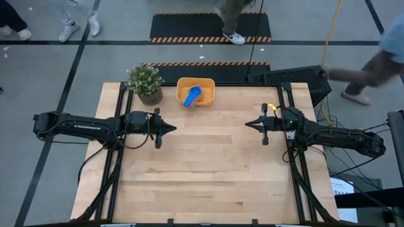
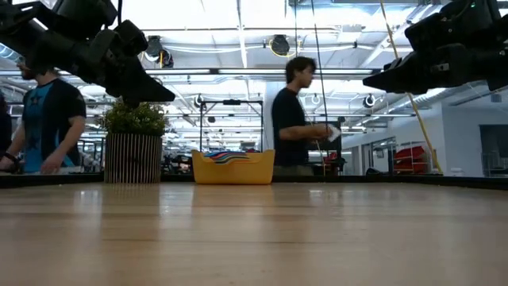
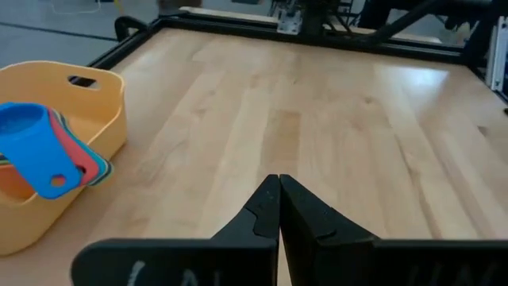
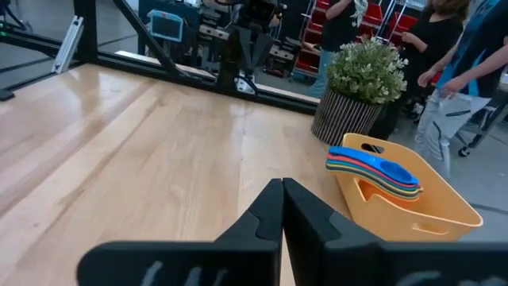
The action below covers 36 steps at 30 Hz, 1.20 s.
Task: Nest measuring cups in basket
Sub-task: Return to Home Position
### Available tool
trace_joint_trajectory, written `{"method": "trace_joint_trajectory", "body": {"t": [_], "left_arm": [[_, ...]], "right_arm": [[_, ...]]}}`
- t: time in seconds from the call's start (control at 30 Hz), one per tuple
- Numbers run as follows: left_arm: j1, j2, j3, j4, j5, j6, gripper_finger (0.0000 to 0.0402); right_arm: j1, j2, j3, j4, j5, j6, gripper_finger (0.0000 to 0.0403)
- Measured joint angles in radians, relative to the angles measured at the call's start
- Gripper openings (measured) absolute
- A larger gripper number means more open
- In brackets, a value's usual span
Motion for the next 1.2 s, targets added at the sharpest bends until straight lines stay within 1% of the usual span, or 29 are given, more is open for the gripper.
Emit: {"method": "trace_joint_trajectory", "body": {"t": [0.17,0.33,0.43,0.53,0.77,1.07,1.2], "left_arm": [[0.018,-0.023,-0.057,0.069,0.014,-0.010,0.0002],[0.021,-0.100,-0.125,0.130,0.014,-0.041,0.0001],[0.020,-0.152,-0.149,0.128,0.012,-0.044,0.0001],[0.021,-0.199,-0.179,0.128,-0.010,-0.044,0.0001],[0.021,-0.279,-0.223,0.120,-0.021,-0.056,0.0001],[0.021,-0.315,-0.225,0.026,-0.022,-0.053,0.0001],[0.021,-0.315,-0.225,0.022,-0.022,-0.040,0.0000]], "right_arm": [[0.002,-0.003,0.000,0.000,0.000,-0.004,0.0000],[0.002,-0.003,0.000,0.001,0.000,-0.005,0.0000],[0.002,-0.003,0.000,-0.001,0.000,-0.011,0.0000],[0.002,-0.013,-0.019,0.016,0.000,-0.010,0.0000],[0.002,-0.104,-0.144,0.181,0.000,0.071,0.0000],[0.000,-0.153,-0.161,0.116,0.008,0.058,0.0000],[0.000,-0.176,-0.162,0.094,0.061,0.038,0.0000]]}}
